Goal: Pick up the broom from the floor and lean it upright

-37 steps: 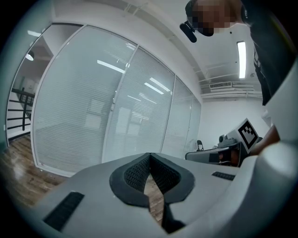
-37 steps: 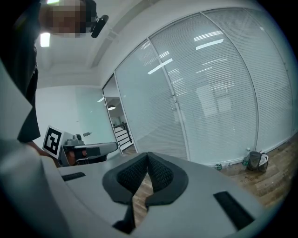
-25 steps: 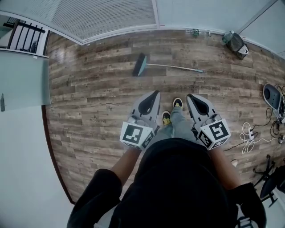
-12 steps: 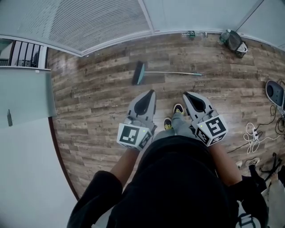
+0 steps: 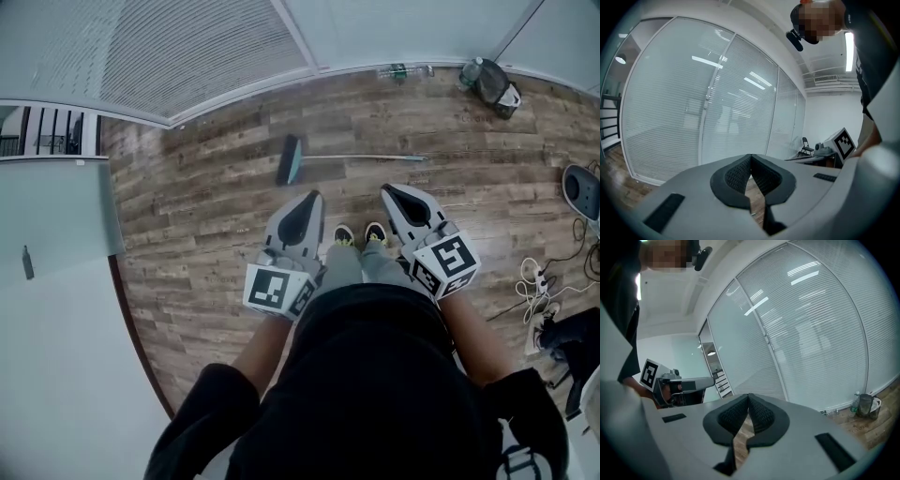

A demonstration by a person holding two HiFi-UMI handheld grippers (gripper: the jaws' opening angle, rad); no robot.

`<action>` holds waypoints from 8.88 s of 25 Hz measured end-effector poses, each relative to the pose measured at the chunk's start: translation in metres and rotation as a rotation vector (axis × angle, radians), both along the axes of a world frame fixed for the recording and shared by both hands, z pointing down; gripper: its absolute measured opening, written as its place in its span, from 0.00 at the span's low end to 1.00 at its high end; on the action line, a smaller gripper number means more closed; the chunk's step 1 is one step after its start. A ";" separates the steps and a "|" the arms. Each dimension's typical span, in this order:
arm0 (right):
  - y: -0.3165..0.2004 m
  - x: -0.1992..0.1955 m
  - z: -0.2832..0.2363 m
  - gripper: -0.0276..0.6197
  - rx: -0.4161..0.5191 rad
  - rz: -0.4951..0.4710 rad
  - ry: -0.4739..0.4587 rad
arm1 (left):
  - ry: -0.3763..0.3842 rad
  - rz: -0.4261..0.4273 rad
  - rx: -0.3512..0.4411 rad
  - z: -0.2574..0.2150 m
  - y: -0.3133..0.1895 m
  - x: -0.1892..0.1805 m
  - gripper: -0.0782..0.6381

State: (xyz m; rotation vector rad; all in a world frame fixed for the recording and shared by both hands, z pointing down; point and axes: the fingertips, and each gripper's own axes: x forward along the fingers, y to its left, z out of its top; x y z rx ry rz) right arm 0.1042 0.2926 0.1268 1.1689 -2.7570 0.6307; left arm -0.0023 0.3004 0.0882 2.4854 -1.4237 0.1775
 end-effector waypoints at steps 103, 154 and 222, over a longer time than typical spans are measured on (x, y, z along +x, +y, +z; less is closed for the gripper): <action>-0.279 0.022 0.675 0.08 -0.936 0.369 0.222 | -0.570 0.571 -0.589 0.718 -0.294 -0.050 0.35; -0.215 0.084 0.978 0.27 -1.471 1.076 0.145 | -1.114 0.937 -0.612 1.033 -0.227 -0.022 0.26; -0.560 -0.106 0.303 0.17 -0.221 0.259 0.008 | -0.428 0.313 -0.592 0.543 -0.454 -0.060 0.25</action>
